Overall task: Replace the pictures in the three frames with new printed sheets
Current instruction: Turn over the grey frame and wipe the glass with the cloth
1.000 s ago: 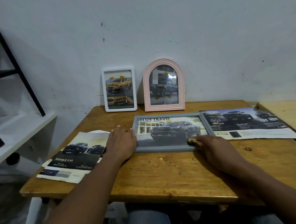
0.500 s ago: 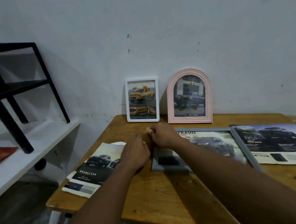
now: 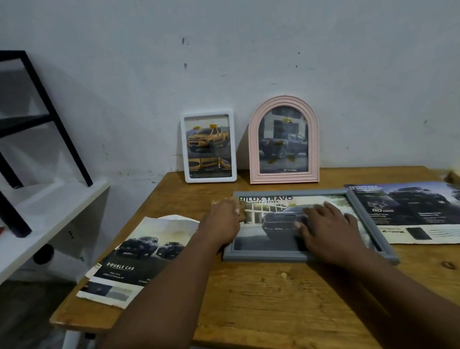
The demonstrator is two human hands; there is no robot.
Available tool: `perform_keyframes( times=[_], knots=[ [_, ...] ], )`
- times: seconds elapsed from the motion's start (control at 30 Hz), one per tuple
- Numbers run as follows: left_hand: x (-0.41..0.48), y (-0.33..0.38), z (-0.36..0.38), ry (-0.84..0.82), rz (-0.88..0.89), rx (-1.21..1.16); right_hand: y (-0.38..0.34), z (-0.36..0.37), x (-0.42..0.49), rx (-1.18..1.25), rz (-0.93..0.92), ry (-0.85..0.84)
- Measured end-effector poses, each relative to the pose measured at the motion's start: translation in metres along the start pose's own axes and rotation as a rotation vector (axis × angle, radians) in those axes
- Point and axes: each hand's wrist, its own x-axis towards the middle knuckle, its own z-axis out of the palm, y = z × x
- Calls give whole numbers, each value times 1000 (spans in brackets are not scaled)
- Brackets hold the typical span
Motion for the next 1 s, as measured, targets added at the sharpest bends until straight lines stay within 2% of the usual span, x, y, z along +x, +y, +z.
perform_keyframes(
  times=[0.13,0.27,0.67,1.0],
  knots=[
    [6,9,0,39,-5,-10,1,8,-17,10,1,3],
    [1,13,-1,-38,18,20,1,11,-13,24,-19,24],
    [-66,-13,4,12,78,93,-2,14,-13,-7,-1,64],
    [-108,-19,10,191,204,-68,-1,10,-10,13,-1,67]
  ],
)
